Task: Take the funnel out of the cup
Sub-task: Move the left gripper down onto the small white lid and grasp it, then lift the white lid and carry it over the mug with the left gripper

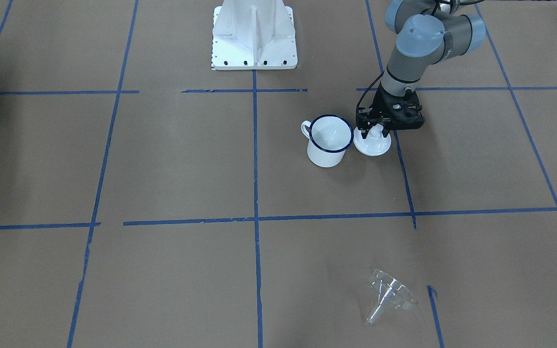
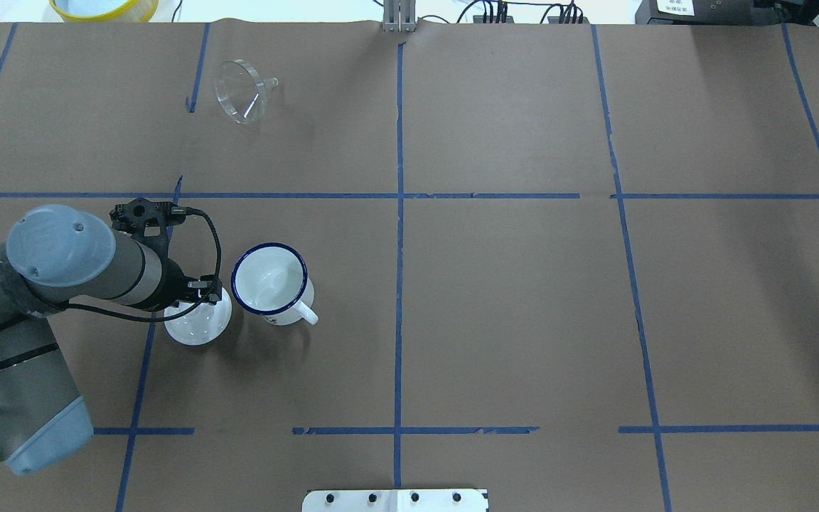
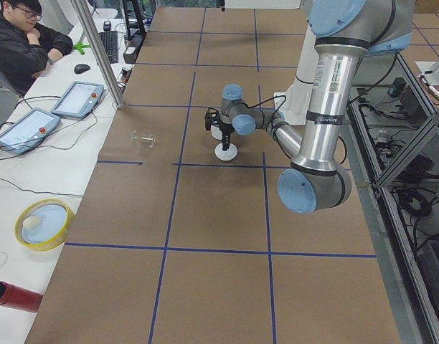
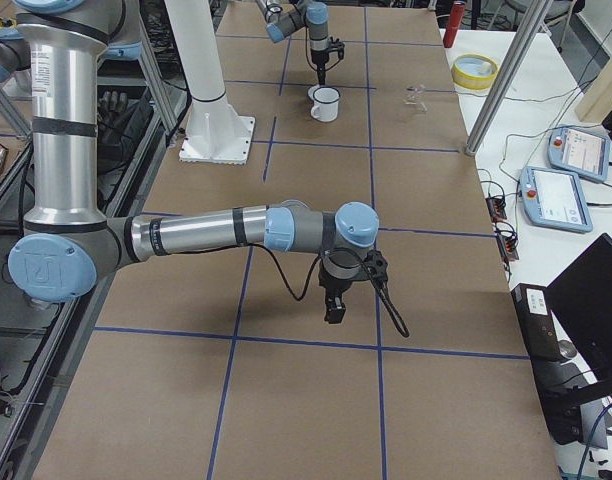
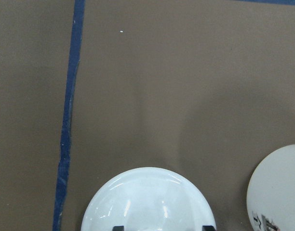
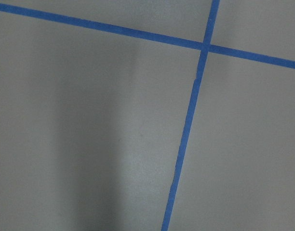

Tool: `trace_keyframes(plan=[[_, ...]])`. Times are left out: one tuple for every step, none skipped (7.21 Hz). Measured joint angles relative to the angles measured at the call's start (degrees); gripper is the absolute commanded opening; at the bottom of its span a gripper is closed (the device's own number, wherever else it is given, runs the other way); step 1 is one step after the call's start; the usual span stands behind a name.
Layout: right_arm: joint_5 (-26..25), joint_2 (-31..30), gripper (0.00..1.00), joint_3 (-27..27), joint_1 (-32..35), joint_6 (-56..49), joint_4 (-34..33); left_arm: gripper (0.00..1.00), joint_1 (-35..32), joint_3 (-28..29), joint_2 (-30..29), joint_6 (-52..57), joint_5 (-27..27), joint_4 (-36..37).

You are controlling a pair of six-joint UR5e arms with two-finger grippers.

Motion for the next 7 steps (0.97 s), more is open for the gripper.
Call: trace_keyframes(plan=[[0.0, 0.0, 1.00, 0.0, 0.0, 0.0, 0.0, 0.60, 0.0, 0.0, 0.2, 0.0, 0.0, 0.0], [0.0, 0.0, 1.00, 0.0, 0.0, 0.0, 0.0, 0.44, 0.1, -0.1, 0.5, 0.0, 0.0, 0.0], [0.0, 0.0, 1.00, 0.0, 0.0, 0.0, 0.0, 0.16, 0.1, -0.1, 0.7, 0.0, 0.0, 0.0], [0.0, 0.0, 1.00, 0.0, 0.0, 0.0, 0.0, 0.00, 0.1, -0.1, 0.7, 0.0, 0.0, 0.0], [0.0, 0.0, 1.00, 0.0, 0.0, 0.0, 0.0, 0.00, 0.1, -0.2, 0.8, 0.0, 0.0, 0.0], [0.0, 0.0, 1.00, 0.0, 0.0, 0.0, 0.0, 0.00, 0.2, -0.3, 0.8, 0.0, 0.0, 0.0], [0.0, 0.0, 1.00, 0.0, 0.0, 0.0, 0.0, 0.00, 0.0, -1.1, 0.8, 0.1, 0.0, 0.5]])
